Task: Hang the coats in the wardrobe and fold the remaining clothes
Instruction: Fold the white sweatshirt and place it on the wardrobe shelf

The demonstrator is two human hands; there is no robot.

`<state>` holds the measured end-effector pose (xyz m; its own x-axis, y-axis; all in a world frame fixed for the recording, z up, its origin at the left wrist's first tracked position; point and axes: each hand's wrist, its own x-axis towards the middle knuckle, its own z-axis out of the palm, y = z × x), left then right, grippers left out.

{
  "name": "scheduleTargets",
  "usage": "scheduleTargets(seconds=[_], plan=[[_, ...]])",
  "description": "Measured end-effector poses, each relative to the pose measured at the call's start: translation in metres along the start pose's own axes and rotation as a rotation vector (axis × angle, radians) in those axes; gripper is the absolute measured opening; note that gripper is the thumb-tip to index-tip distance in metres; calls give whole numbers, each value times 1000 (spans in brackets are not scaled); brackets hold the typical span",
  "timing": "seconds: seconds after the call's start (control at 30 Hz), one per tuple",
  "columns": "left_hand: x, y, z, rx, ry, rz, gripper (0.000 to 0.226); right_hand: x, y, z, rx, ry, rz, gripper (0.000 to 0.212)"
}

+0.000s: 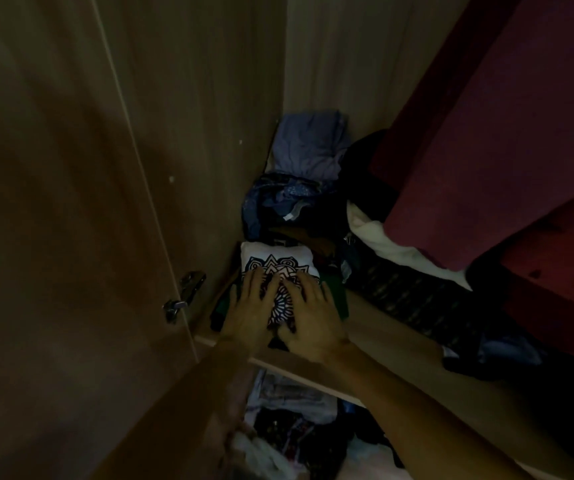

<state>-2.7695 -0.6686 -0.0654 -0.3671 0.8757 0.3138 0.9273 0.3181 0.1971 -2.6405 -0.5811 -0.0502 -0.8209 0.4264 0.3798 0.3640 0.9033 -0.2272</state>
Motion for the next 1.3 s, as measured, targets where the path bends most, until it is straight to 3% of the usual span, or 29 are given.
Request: scheduleTargets(seconds=[0.17,0.27,0.47,0.7,0.8,0.9,0.97,1.17,1.3], plan=[[4,15,21,-109,-52,-99,110,4,9,8,-113,-53,15,67],[10,30,24,-41,-117,-140,95,4,23,9,-137,-62,68,69],[-1,19,-7,-17,-172,-83,93,1,13,-5,-65,-96,54,69],[-30,24,-47,-67,6,-105,69,-5,-24,-30,103,33,101,66],[-45,28,-72,-95,60,-128,73,-12,-45,-44,89,61,116,66],[-58,25,-100,-54,139,-52,64,-20,-67,-63,63,88,127,75],[-71,24,-115,-52,195,-14,58,-28,-81,-73,35,92,126,69],[-118,25,-143,-78,229,32,55,-64,-116,-95,-24,119,160,58],[-154,36,-161,-130,208,21,68,-91,-139,-112,-27,138,151,59]])
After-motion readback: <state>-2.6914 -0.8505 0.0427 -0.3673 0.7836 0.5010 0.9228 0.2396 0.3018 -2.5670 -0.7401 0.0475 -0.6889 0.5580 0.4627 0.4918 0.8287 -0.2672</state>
